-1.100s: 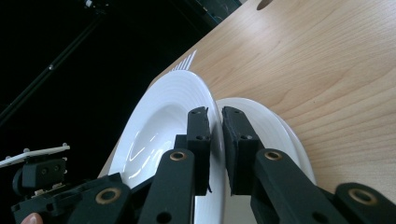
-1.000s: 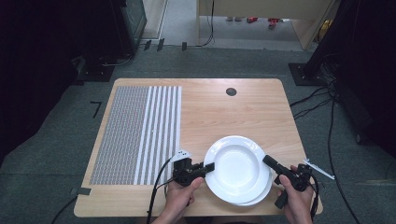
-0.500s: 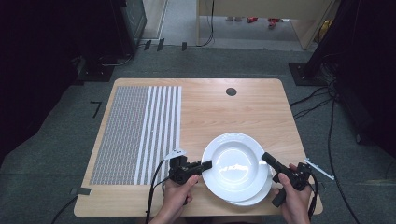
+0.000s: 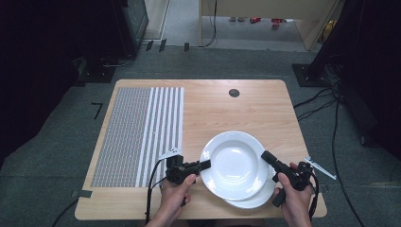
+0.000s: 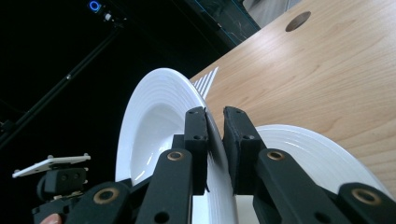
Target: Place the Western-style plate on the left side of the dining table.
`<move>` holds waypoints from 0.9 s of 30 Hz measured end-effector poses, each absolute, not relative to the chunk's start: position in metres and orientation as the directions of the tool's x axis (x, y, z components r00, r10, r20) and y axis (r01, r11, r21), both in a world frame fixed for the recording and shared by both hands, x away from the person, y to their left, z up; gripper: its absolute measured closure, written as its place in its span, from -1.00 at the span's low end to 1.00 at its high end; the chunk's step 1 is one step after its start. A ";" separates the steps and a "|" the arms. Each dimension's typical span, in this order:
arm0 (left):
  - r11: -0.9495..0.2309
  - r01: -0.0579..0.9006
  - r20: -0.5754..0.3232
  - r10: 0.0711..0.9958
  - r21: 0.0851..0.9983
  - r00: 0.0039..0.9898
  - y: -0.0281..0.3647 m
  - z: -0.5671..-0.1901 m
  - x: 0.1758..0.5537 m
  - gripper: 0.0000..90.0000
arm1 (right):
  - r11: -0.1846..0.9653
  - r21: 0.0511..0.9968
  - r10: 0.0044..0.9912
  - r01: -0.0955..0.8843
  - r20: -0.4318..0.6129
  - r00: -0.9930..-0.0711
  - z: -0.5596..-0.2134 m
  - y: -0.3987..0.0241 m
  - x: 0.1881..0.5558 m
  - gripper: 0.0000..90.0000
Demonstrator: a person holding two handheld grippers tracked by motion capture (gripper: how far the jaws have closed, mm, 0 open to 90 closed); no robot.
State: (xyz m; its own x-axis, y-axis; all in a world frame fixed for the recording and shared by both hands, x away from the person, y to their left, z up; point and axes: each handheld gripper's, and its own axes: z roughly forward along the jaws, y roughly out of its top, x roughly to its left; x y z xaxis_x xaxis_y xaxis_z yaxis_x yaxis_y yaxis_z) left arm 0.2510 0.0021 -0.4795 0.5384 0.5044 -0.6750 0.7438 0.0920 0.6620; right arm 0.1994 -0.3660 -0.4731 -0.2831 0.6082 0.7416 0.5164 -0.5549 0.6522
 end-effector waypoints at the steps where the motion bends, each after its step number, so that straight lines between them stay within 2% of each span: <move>1: 0.093 0.742 -0.674 0.505 0.664 0.540 0.004 -0.478 0.251 0.78 | -0.554 0.652 0.607 0.518 0.742 -0.284 -0.472 -0.365 0.200 0.81; 16: 0.140 0.732 -0.678 0.521 0.667 0.518 0.040 -0.462 0.260 0.78 | -0.542 0.655 0.584 0.527 0.744 -0.324 -0.457 -0.332 0.223 0.82; 27: 0.192 0.707 -0.673 0.546 0.681 0.500 0.089 -0.447 0.271 0.78 | -0.512 0.667 0.568 0.542 0.736 -0.369 -0.443 -0.280 0.252 0.83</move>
State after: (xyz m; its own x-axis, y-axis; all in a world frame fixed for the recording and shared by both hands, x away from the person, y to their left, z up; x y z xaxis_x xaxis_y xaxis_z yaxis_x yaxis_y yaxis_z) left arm 0.2712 0.0894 -0.4465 0.4997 0.5457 -0.6727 0.7071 0.1916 0.6807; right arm 0.2519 -0.2796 -0.4430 -0.3688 0.5681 0.7357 0.5416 -0.5119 0.6668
